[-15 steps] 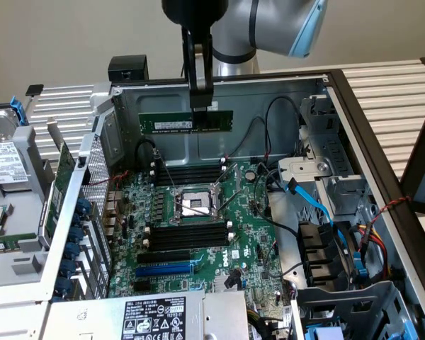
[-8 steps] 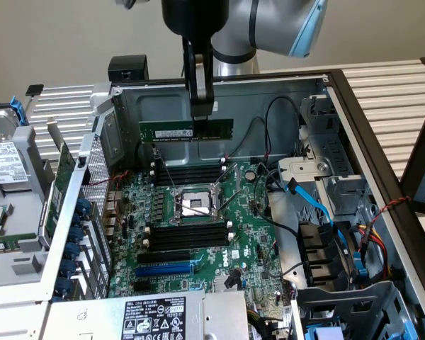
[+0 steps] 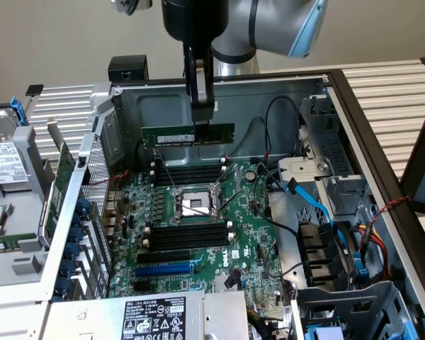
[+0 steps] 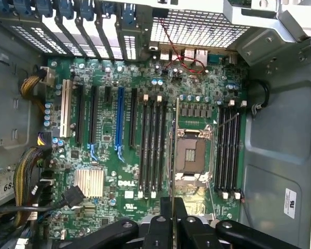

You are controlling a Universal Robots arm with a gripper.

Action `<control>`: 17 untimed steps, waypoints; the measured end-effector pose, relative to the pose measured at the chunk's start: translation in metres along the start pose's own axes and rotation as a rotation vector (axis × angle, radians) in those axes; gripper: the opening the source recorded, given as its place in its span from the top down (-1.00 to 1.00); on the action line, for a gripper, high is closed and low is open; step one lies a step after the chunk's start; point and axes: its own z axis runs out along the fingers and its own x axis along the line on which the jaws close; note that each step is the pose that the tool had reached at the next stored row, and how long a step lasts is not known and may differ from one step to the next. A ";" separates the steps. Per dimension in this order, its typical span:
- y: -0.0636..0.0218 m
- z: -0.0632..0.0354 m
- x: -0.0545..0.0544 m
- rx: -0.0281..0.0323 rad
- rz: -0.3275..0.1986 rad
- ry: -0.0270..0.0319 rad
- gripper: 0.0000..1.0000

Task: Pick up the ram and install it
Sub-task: 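Insert the ram into the slot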

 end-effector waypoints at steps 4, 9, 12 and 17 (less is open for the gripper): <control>0.0032 0.0069 -0.004 0.0086 0.000 0.0157 0.73; 0.0047 0.0297 0.003 0.0133 0.021 0.0183 0.73; 0.0049 0.0350 0.004 0.0135 0.023 0.0184 0.73; 0.0050 0.0445 0.006 0.0137 0.026 0.0200 0.73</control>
